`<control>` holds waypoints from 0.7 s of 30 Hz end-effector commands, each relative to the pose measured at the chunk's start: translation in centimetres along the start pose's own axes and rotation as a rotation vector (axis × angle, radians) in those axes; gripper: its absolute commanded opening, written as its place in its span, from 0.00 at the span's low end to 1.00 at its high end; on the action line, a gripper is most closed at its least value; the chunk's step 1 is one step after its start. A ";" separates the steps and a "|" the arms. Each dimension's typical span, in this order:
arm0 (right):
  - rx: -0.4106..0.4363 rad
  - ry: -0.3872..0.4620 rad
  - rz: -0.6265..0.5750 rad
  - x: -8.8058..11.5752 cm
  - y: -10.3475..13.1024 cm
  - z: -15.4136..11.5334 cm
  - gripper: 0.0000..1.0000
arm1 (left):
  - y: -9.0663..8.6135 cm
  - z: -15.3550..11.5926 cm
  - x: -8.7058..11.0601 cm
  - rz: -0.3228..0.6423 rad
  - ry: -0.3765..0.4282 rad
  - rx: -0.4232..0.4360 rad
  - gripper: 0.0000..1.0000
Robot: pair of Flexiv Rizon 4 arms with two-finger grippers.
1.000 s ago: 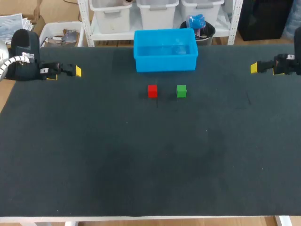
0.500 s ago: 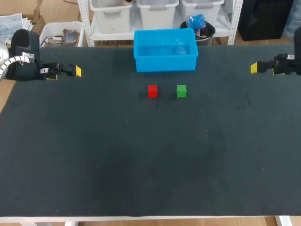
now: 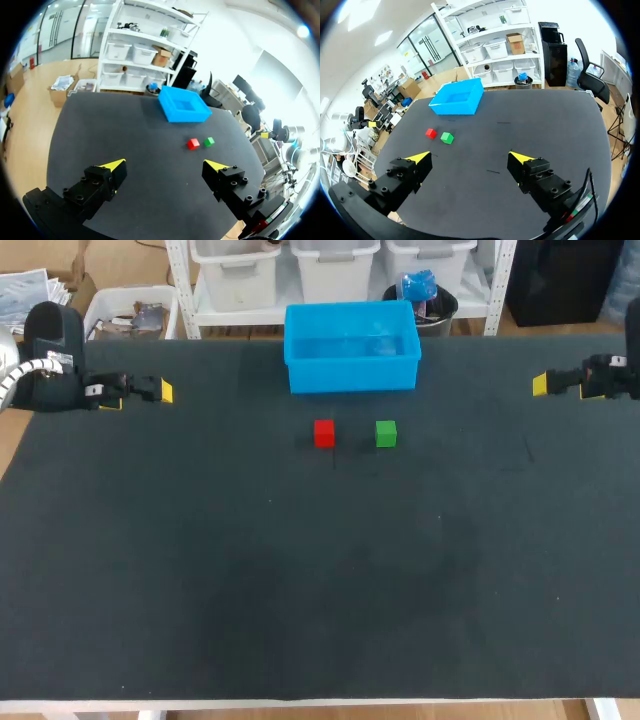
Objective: Use the left arm to pick the red cube and place it into the blue plastic box first, then use the right arm to grasp the green cube and put it into the same blue plastic box after the first action is fully finished.
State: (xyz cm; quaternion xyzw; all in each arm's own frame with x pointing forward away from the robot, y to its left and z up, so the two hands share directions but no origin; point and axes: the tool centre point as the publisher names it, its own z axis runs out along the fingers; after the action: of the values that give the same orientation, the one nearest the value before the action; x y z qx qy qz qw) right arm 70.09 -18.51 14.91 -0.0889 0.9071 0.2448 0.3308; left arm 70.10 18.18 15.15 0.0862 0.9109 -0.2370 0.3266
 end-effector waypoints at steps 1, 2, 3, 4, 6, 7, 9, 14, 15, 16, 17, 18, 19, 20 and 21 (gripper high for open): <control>0.000 0.001 0.000 0.0 0.0 0.0 1.00 | 0.2 0.0 0.1 0.002 -0.006 0.010 1.00; 0.000 0.001 0.000 0.0 0.0 0.0 1.00 | 0.2 0.0 0.1 0.002 -0.006 0.010 1.00; 0.000 0.001 0.000 0.0 0.0 0.0 1.00 | 0.2 0.0 0.1 0.002 -0.006 0.010 1.00; 0.000 0.001 0.000 0.0 0.0 0.0 1.00 | -0.3 0.2 -0.2 0.024 0.003 -0.001 1.00; 0.000 0.001 0.000 0.0 0.0 0.0 1.00 | -1.2 0.7 -0.5 0.056 0.013 -0.024 1.00; 0.000 0.001 0.000 0.0 0.0 0.0 1.00 | -1.6 1.0 -0.7 0.039 0.019 -0.034 1.00; 0.000 0.001 0.000 0.0 0.0 0.0 1.00 | -2.6 1.8 -0.9 0.046 0.059 -0.055 1.00; 0.000 0.001 0.000 0.0 0.0 0.0 1.00 | -5.2 4.6 -1.1 0.058 0.163 -0.152 1.00; 0.000 0.001 0.000 0.0 0.0 0.0 1.00 | -5.8 5.1 -1.1 0.053 0.168 -0.163 1.00; 0.000 0.001 0.000 0.0 0.0 0.0 1.00 | -6.3 5.6 -1.2 0.052 0.178 -0.177 1.00; 0.000 0.001 0.000 0.0 0.0 0.0 1.00 | -6.8 6.1 -1.3 0.066 0.193 -0.204 1.00; 0.000 0.001 0.000 0.0 0.0 0.0 1.00 | -7.2 6.6 -1.3 0.064 0.196 -0.221 1.00; 0.000 0.001 0.000 0.0 0.0 0.0 1.00 | -7.6 7.1 -1.4 0.069 0.198 -0.245 1.00; 0.000 0.001 0.000 0.0 0.0 0.0 1.00 | -8.0 7.7 -1.4 0.072 0.207 -0.266 1.00; 0.000 0.001 0.000 0.0 0.0 0.0 1.00 | -8.5 8.4 -1.5 0.077 0.210 -0.293 1.00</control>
State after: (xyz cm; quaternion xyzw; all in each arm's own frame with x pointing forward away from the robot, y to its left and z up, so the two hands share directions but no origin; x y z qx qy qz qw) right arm 70.10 -18.51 14.91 -0.0888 0.9071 0.2447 0.3308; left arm 70.85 9.60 14.62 0.1257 0.9308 -0.2091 0.2722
